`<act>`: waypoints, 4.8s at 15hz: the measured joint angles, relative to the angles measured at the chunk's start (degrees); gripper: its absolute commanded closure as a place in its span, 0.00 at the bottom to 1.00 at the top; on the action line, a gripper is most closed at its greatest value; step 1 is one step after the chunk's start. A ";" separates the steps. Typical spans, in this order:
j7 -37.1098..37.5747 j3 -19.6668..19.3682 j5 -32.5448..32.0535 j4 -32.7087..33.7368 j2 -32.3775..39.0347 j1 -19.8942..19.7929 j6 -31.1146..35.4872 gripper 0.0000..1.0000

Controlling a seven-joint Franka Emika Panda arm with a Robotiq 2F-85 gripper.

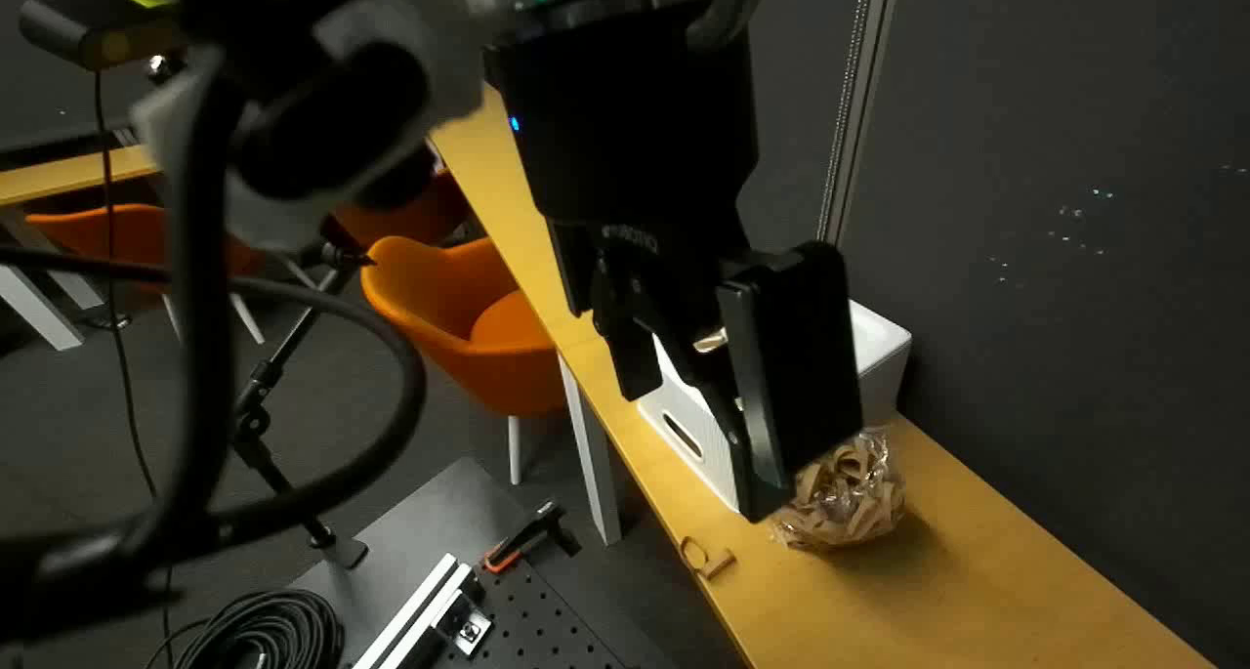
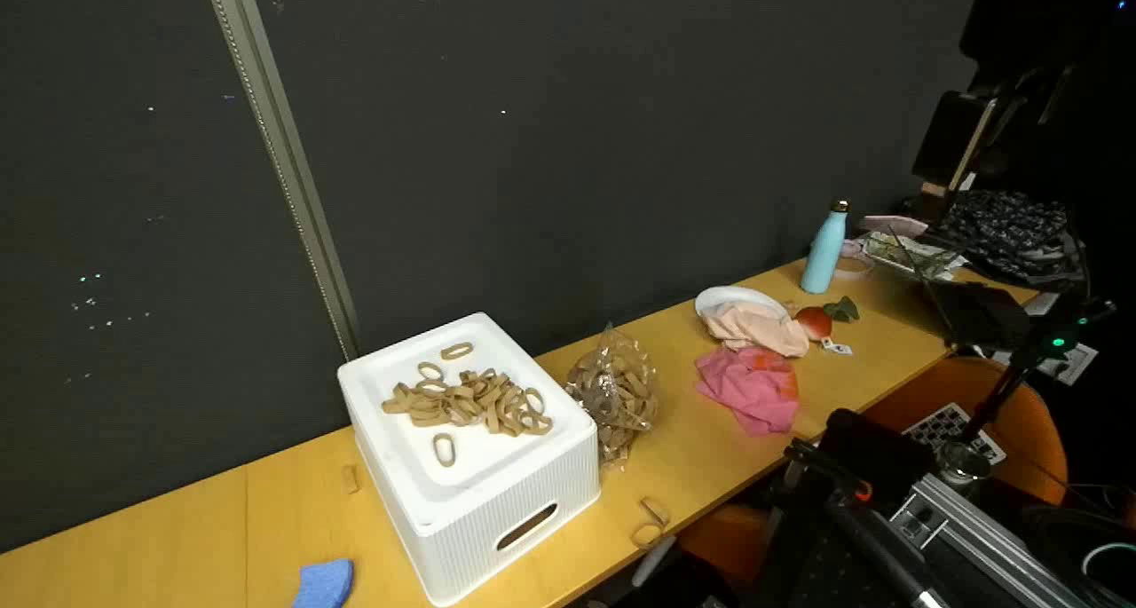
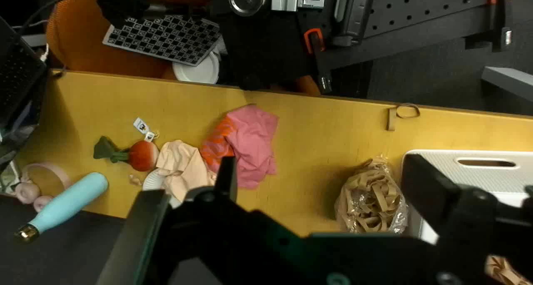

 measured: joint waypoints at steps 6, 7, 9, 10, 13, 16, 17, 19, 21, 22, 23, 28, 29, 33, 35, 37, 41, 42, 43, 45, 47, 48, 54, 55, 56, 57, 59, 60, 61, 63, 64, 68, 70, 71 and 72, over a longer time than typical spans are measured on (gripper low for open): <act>0.00 -0.03 0.00 -0.03 -0.02 0.06 0.01 0.00; 0.00 -0.04 0.00 -0.09 0.06 0.21 0.31 0.00; 0.00 0.01 0.00 -0.11 0.99 0.94 3.96 0.00; 0.00 0.12 0.00 0.04 2.19 1.60 6.96 0.00; -0.14 0.90 -0.22 1.56 8.98 3.84 17.19 0.00; -1.45 1.49 -1.12 5.22 18.40 5.23 25.33 0.00; -2.70 1.50 -1.12 7.00 21.53 5.76 26.82 0.00; -6.09 1.47 -0.89 11.17 27.22 7.06 27.20 0.00; -9.80 1.45 -0.75 15.16 31.92 8.47 27.09 0.00; -11.54 1.46 -0.71 17.07 33.97 9.23 27.02 0.00; -13.37 1.47 -0.04 18.76 35.75 9.94 27.01 0.00; -25.94 1.40 9.36 25.21 43.46 11.46 27.39 0.00; -28.47 1.32 10.86 26.10 45.05 11.42 27.91 0.00; -35.65 1.40 14.66 29.15 51.96 11.03 28.57 0.00; -37.28 1.56 14.79 29.78 55.22 10.91 28.58 0.00; -38.34 1.63 14.48 29.87 57.76 10.64 28.60 0.00; -37.08 1.05 11.16 29.60 58.78 10.21 28.60 0.00; -37.05 1.05 11.06 29.61 58.70 10.18 28.60 0.00; -37.08 1.20 11.15 29.59 58.66 10.10 28.63 0.00; -37.09 1.47 11.16 29.50 59.07 9.96 29.88 0.00; -37.27 2.24 11.16 30.29 61.18 9.98 31.35 0.00; -37.40 2.90 11.16 31.33 62.78 10.01 31.86 0.00; -38.95 5.57 10.37 44.08 75.11 10.20 32.49 0.00; -39.20 5.56 9.82 46.77 77.33 10.16 32.42 0.00; -39.52 5.56 9.41 49.52 79.51 10.06 32.24 0.00; -39.89 5.56 9.05 52.40 81.79 9.94 31.81 0.00; -40.80 5.62 8.96 58.20 86.32 9.93 30.21 0.00; -41.15 5.77 8.96 61.09 88.57 9.96 29.12 0.00; -41.41 5.95 8.96 63.86 90.71 10.09 27.91 0.00; -41.53 6.22 8.95 69.12 94.60 10.58 25.05 0.00; -41.53 6.26 8.95 71.49 96.26 10.92 23.62 0.00; -41.59 6.35 8.95 79.44 101.75 11.72 19.70 0.00; -41.72 6.42 8.95 83.37 104.21 12.17 17.47 0.00; -41.78 6.46 8.95 85.16 105.30 12.47 16.42 0.00; -41.80 6.50 8.95 86.85 106.32 12.83 15.33 0.00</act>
